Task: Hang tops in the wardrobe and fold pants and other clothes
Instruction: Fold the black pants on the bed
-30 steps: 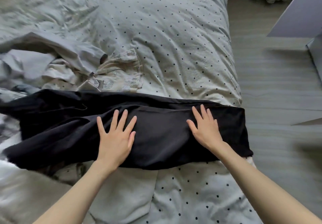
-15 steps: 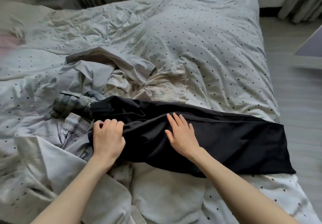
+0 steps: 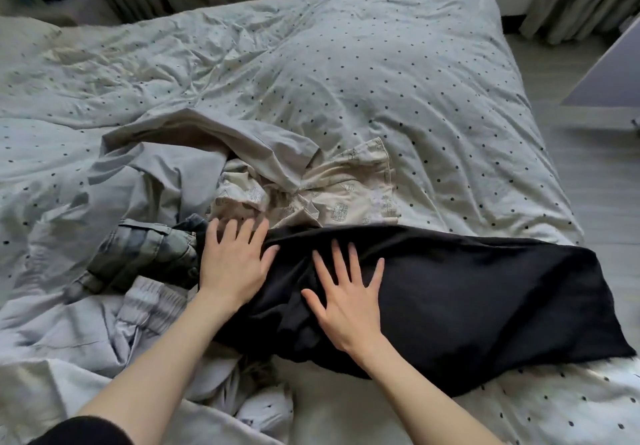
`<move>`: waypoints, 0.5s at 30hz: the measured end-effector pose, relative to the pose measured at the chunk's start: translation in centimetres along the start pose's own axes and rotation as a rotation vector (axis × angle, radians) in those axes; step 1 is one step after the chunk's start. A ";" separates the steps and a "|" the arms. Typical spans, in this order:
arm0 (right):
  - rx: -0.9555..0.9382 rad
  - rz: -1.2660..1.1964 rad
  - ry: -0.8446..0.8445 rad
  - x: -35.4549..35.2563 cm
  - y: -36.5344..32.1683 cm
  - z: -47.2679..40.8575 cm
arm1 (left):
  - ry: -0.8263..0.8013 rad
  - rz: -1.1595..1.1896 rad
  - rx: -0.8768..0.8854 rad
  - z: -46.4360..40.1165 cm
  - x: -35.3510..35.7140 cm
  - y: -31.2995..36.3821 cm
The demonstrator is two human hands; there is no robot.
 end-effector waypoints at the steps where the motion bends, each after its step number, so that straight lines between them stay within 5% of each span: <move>1: 0.007 0.043 -0.013 0.5 0.1 -0.5 | -0.003 0.006 0.004 -0.4 0.2 0.3; 10: 0.060 0.047 -0.101 2.0 0.3 -2.1 | 0.415 0.539 -0.244 5.2 -1.2 -1.1; 13: 0.100 -0.225 -0.036 -0.2 -1.3 -0.9 | 0.348 0.704 -0.424 7.3 -1.3 -1.3; 15: 0.006 -0.289 -0.023 -2.2 -3.4 0.3 | 0.166 0.864 -0.558 8.0 -1.7 -1.4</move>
Point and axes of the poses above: each hand's wrist, its own z-axis away from the middle knuckle, its own x-axis out of the palm, y = z × x, the point moved 2 cm from there along -z, towards the middle knuckle, and after that the axes turned 6 degrees about z, right-handed, at the moved point
